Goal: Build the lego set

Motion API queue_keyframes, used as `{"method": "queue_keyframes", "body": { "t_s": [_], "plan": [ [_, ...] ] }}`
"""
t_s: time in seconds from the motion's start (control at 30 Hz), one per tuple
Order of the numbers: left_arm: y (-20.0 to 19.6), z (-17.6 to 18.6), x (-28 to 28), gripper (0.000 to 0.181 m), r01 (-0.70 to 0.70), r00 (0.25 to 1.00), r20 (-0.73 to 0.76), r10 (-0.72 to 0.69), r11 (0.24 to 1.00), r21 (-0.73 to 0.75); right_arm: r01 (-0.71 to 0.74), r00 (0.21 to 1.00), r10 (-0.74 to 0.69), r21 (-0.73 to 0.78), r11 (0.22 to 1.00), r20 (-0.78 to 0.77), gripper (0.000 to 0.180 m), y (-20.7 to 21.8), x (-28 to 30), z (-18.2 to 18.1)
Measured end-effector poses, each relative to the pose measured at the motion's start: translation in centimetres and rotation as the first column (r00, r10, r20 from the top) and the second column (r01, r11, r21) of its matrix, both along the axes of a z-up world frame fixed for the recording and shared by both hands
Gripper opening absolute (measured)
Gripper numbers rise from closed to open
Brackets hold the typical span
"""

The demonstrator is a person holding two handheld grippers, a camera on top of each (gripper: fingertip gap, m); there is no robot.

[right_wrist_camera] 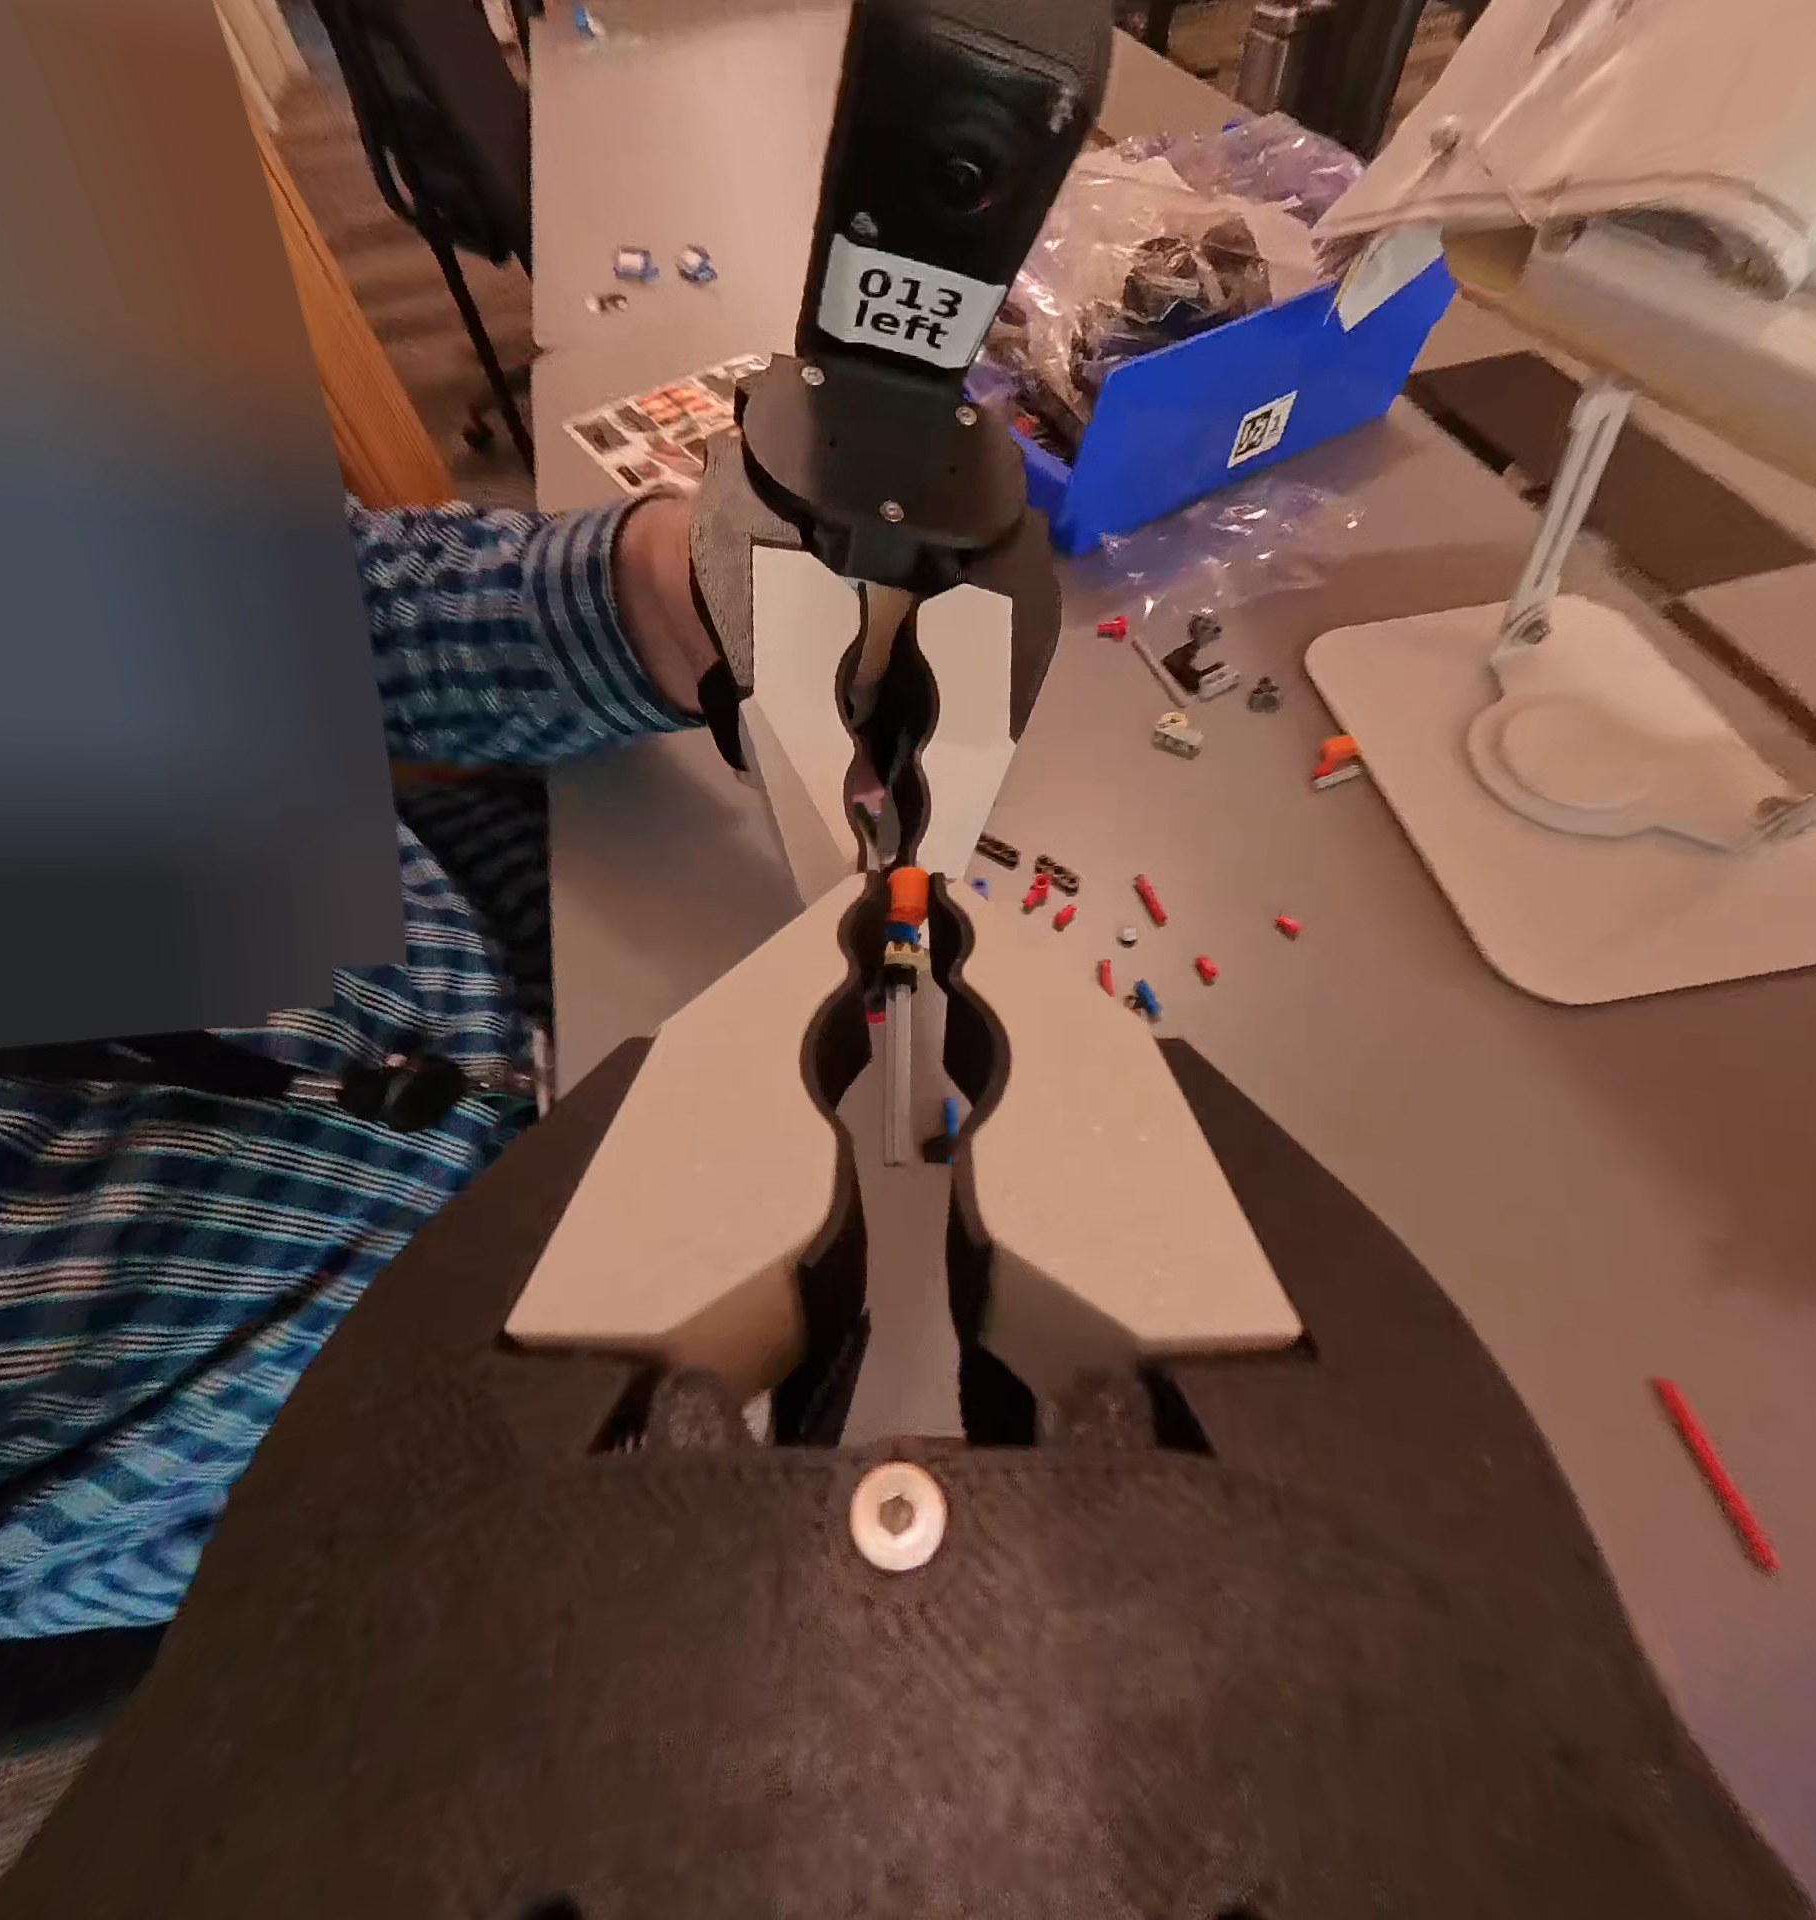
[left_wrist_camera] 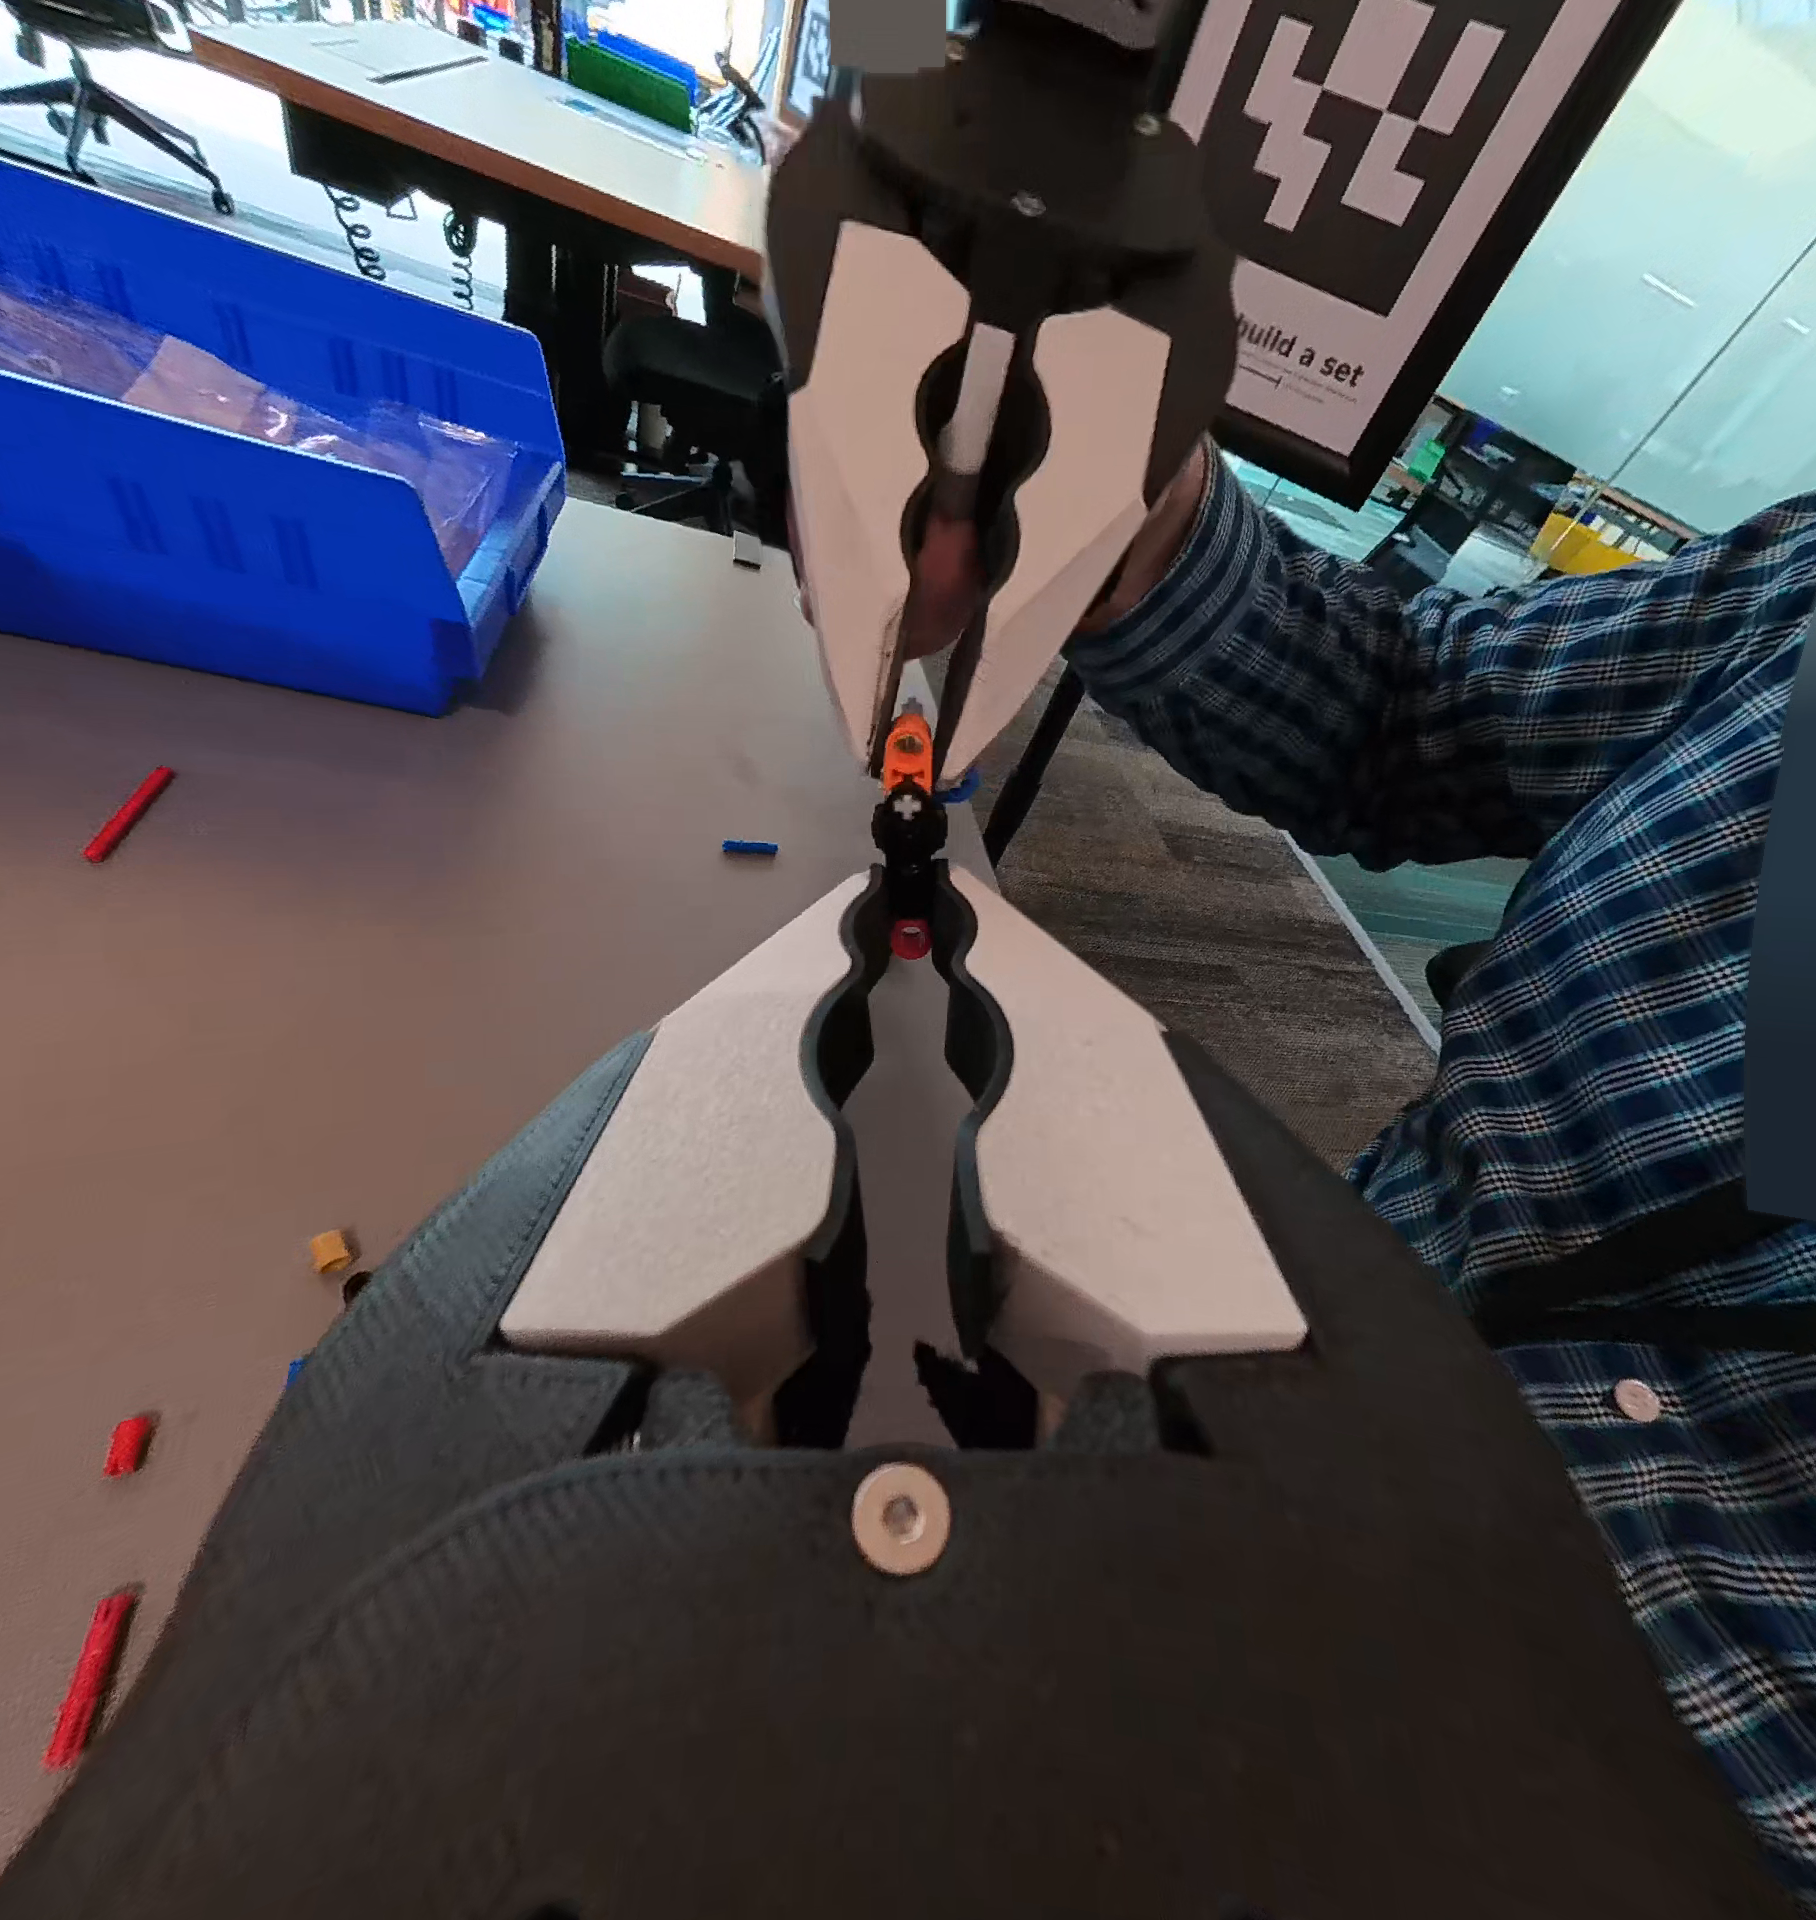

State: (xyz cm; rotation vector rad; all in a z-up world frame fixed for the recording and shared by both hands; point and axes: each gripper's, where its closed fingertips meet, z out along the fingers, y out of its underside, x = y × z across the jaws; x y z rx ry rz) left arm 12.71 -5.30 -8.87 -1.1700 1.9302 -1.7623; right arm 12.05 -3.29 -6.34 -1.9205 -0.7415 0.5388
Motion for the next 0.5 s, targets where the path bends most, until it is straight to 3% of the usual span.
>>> {"method": "queue_keyframes", "body": {
  "t_s": [0.1, 0.27, 0.5],
  "plan": [
    [0.42, 0.13, 0.24, 0.006, -0.022, 1.0, -0.013, 0.022, 1.0, -0.018, 0.036, 0.982, -0.055, 0.106, 0.994, 0.182, 0.005, 0.35, 0.21, 0.11],
    [0.82, 0.46, 0.48, 0.006, -0.044, 0.999, -0.029, 0.042, 0.997, -0.063, 0.046, 0.872, -0.203, 0.337, 0.94, 0.445, 0.005, 0.69, 0.37, 0.47],
    [0.7, 0.25, 0.54, 0.007, -0.05, 0.998, -0.036, 0.048, 0.997, -0.053, -0.027, 0.711, -0.334, 0.499, 0.866, 0.619, 0.005, 0.53, 0.37, 0.43]
  ]
}}
